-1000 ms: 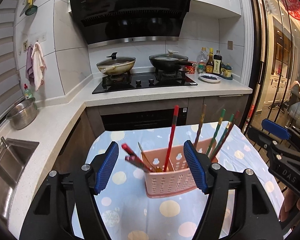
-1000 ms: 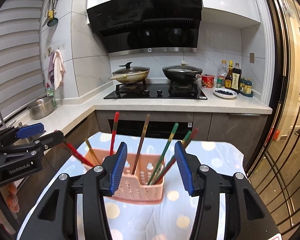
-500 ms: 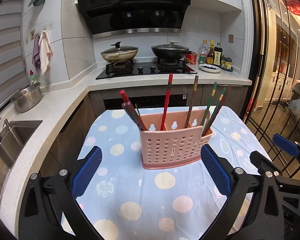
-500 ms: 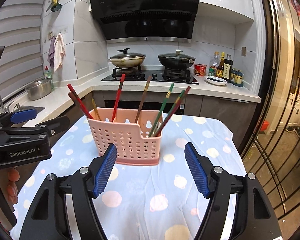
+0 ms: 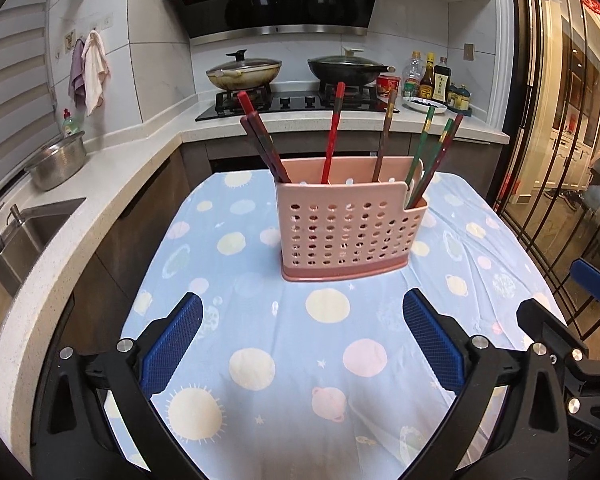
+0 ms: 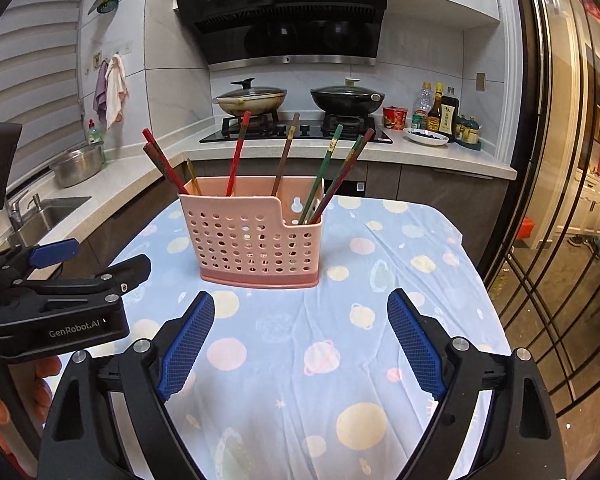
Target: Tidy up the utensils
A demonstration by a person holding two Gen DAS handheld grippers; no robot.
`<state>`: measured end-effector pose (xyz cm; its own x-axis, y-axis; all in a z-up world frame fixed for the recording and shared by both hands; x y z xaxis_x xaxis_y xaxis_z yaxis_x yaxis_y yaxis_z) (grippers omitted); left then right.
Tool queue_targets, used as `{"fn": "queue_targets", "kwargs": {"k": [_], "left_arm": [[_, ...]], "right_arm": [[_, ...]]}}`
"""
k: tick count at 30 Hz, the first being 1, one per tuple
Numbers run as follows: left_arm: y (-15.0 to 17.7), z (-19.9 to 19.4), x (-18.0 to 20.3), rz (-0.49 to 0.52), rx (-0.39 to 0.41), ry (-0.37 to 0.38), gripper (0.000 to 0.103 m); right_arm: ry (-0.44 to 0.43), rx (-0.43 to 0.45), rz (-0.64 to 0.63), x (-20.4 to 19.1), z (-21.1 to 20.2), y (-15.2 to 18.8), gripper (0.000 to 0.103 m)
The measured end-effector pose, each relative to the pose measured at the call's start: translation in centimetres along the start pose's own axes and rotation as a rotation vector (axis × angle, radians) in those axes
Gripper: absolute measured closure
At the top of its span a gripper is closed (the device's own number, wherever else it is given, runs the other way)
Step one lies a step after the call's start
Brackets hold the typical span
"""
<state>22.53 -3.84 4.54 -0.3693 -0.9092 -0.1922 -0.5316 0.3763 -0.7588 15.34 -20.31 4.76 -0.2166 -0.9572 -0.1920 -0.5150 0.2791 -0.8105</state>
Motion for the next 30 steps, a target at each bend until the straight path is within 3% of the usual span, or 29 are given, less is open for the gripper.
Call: {"fn": "queue_targets", "kwargs": {"k": [3,30], "left_arm": [[0.48,0.06,0.23,-0.004,-0.01,-0.001,0.007],[1.08,0.44,0.23,0.003,-0.022,-0.036,0.007]], "right_arm": [[-0.008,-0.016,0.009,0.23,0.09,0.37,0.007],[0.015,-0.018,0.003,0.1,0.71,0.92,0.007]]}}
Point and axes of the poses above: each gripper's, at about its wrist camera, not at the fingertips, and z roughly the way its jaws point, x to its right, y to its underside, the point moved 1 cm from there along z, roughly the way its jaws point, and after that the axes turned 13 degrees about z, right-handed, at the moved point
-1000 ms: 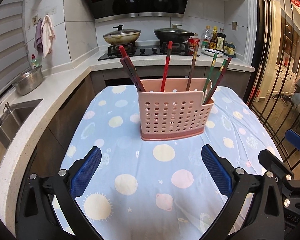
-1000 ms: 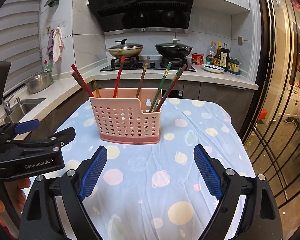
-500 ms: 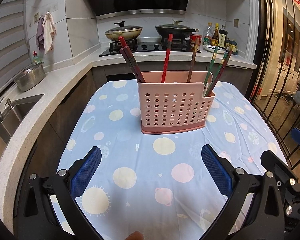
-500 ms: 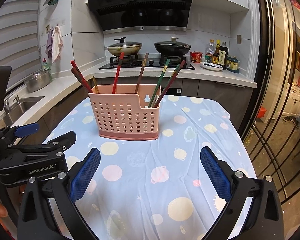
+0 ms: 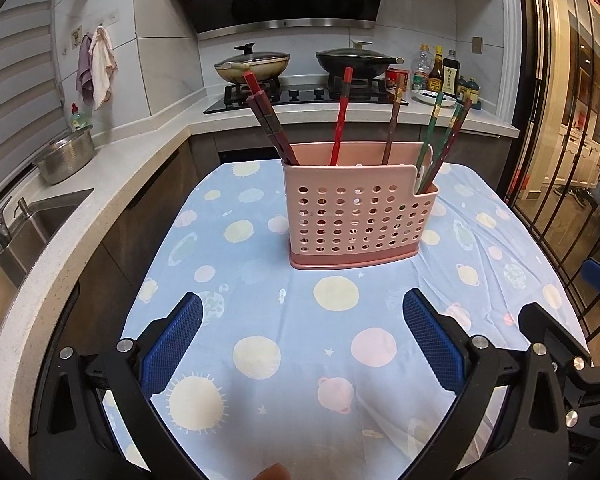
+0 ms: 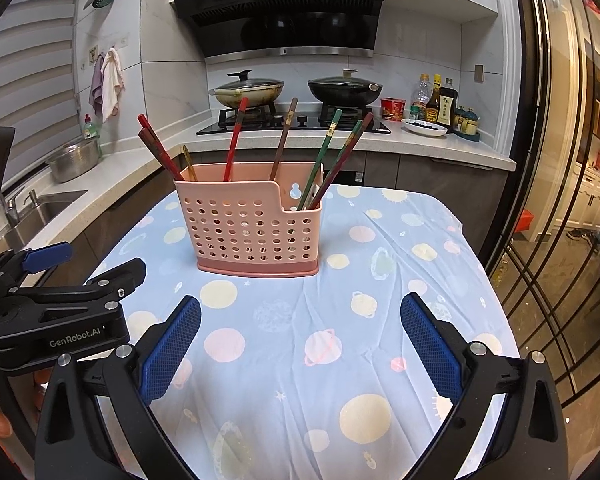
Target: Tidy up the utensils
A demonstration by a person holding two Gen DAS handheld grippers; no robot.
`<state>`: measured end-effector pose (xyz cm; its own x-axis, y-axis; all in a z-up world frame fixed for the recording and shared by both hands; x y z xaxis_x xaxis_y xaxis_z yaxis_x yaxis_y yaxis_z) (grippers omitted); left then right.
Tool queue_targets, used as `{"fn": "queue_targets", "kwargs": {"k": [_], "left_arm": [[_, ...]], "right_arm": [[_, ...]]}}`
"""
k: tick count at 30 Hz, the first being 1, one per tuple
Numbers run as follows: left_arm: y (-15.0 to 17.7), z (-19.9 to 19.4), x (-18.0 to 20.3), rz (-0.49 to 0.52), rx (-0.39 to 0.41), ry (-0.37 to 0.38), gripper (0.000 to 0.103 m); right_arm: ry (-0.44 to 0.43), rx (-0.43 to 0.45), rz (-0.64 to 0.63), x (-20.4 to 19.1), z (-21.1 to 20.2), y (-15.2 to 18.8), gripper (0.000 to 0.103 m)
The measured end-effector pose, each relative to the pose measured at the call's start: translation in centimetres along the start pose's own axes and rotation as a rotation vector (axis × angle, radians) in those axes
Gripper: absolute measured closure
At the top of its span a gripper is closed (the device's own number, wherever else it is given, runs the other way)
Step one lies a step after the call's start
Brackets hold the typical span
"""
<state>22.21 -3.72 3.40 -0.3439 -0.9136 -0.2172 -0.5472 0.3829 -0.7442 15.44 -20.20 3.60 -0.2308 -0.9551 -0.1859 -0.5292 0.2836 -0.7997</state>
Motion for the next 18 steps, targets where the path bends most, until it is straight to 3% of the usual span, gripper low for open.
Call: {"fn": "queue_targets", "kwargs": {"k": [18], "left_arm": [[-0.06,-0.18,0.67,0.028,0.002,-0.022,0.007]], "right_arm": [[0.005,0.001,0.002,-0.1,0.17,-0.01,0.007]]}}
Point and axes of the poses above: each gripper's, at about its wrist camera, not at the fingertips, and z roughly the way its jaws point, x to its right, y to its underside, the point moved 1 cm from there along z, roughly the way its jaws point, and after that the axes turned 13 degrees about z, right-handed, at the moved point
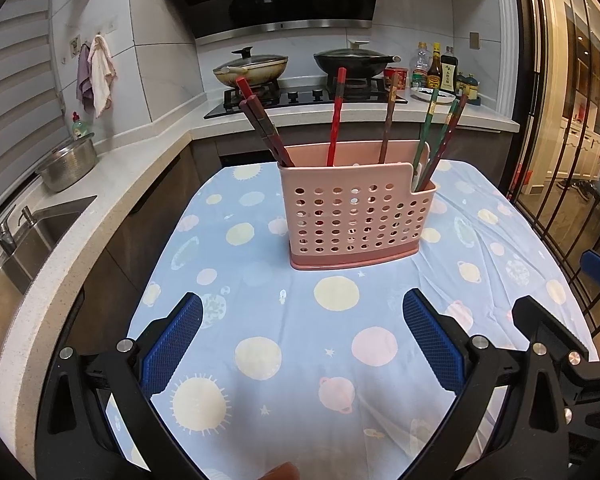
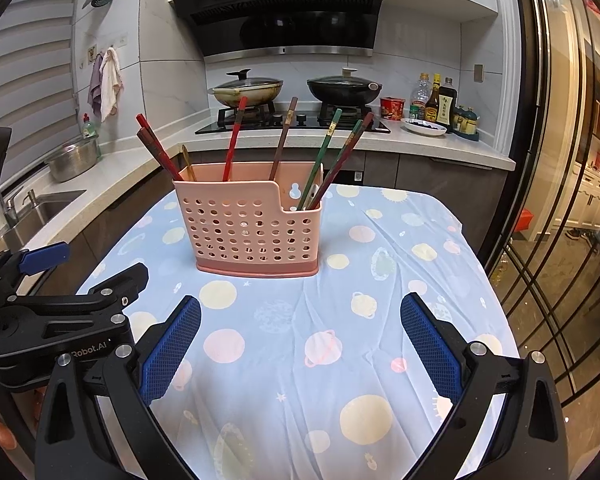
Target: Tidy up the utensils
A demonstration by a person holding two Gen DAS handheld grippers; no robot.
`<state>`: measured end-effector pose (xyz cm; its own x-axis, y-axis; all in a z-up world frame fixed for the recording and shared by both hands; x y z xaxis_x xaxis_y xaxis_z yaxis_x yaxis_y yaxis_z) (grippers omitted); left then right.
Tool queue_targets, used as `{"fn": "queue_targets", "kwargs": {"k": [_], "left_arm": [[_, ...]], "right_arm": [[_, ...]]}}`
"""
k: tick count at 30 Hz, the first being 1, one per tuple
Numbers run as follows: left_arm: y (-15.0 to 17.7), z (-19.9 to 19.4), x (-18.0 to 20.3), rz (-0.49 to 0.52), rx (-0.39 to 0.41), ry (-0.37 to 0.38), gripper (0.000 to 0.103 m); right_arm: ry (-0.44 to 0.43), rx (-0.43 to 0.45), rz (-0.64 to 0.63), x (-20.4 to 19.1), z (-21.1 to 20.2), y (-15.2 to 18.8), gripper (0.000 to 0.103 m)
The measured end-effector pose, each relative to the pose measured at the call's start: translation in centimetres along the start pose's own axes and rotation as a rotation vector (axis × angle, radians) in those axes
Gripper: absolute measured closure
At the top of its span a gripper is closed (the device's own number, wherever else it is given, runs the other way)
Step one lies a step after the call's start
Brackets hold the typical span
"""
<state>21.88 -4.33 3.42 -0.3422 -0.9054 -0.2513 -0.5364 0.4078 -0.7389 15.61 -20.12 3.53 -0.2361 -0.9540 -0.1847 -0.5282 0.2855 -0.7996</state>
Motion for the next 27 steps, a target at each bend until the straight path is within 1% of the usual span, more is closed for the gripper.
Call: {"fn": "queue_targets", "kwargs": {"k": [7,10,20,27], "left_arm": [[0.0,-0.2,-0.1,-0.003,0.0,-0.005,0.007],[0.0,-0.3,-0.1,-0.004,0.001,-0.017,0.007],[0.4,0.4,-0.5,-0.023,-0.027,-0.02,0.007],[0.7,0.6,-0.7,-0.033,-0.026,-0.033,0.007]], "right_arm": [[0.006,0.003,0.002,0.1,0.0,-0.1,0.007],[0.011,0.004,0.004,0.2,0.0,-0.1,0.007],[0.029,0.003,0.019,1.1,0.3,-0.3,0.007],[0.035,0.001,0.024,1.3,0.4,-0.3,0.007]]}}
Point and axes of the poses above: each gripper's, at about its wrist camera, not at the fingertips, and z roughly the way its jaws point, x to its right, y to its underside, the point moved 1 cm from there along z, roughly the way its jaws point, and after that the axes turned 13 degrees about z, right-handed, at the moved point
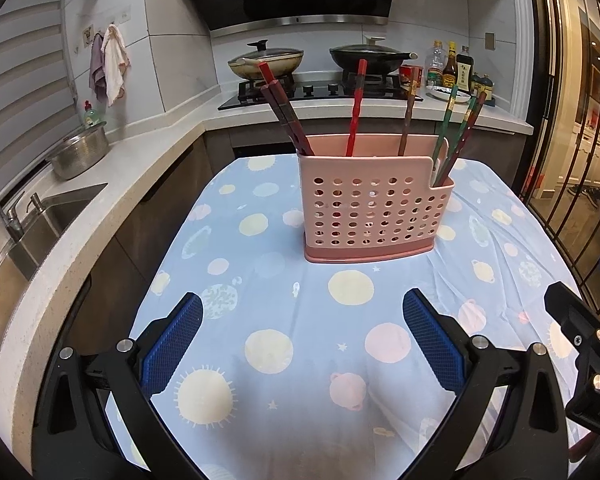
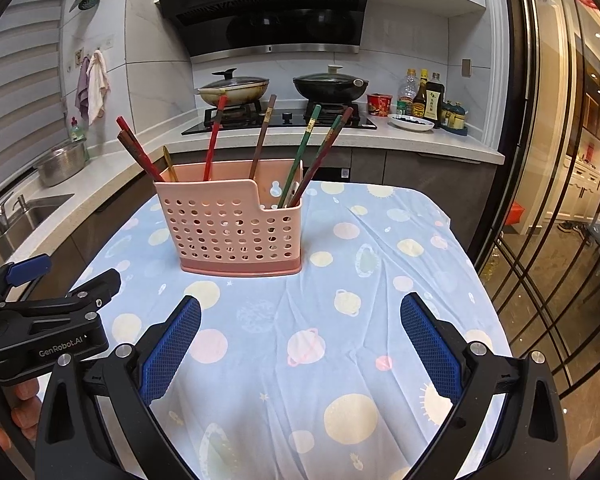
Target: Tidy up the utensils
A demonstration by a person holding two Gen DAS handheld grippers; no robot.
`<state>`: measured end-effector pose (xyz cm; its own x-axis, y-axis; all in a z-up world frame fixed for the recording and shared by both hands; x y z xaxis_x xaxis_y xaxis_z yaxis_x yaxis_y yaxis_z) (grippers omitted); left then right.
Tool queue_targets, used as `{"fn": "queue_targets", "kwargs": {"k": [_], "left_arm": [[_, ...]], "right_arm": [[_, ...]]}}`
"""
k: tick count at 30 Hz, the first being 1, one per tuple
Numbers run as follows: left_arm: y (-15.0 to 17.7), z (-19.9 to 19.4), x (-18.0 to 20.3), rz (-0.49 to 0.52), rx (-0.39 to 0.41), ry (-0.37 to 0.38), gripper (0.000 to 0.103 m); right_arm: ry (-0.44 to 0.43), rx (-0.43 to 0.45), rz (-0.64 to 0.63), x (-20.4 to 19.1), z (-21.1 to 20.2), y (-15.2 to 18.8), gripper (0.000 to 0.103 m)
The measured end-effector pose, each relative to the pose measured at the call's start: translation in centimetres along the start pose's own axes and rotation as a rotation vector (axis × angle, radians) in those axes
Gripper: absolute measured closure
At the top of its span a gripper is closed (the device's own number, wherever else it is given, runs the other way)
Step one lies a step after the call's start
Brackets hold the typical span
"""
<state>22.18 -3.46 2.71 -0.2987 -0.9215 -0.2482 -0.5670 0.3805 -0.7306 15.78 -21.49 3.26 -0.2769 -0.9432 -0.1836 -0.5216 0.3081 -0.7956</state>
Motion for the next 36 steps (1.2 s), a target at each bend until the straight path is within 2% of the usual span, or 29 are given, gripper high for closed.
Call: {"fn": "queue_targets", "kwargs": {"k": [36], "left_arm": [[-0.11,0.18,-0.04,0.013,-0.007,0.0,0.007]], "right_arm": [[-0.002,-0.002,-0.008,-0.1,0.11,0.07,0.007]]}}
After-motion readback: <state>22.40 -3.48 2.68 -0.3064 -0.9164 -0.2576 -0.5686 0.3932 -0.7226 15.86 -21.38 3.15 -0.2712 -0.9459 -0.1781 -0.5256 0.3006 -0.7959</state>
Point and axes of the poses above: each gripper's, at about its wrist camera, not at the fingertips, and z roughly the way its jaws point, x to its right, y to its underside, the point moved 1 cm from there along z, roughly the way its jaws point, and after that the axes turned 13 degrees about z, right-handed, at the moved point
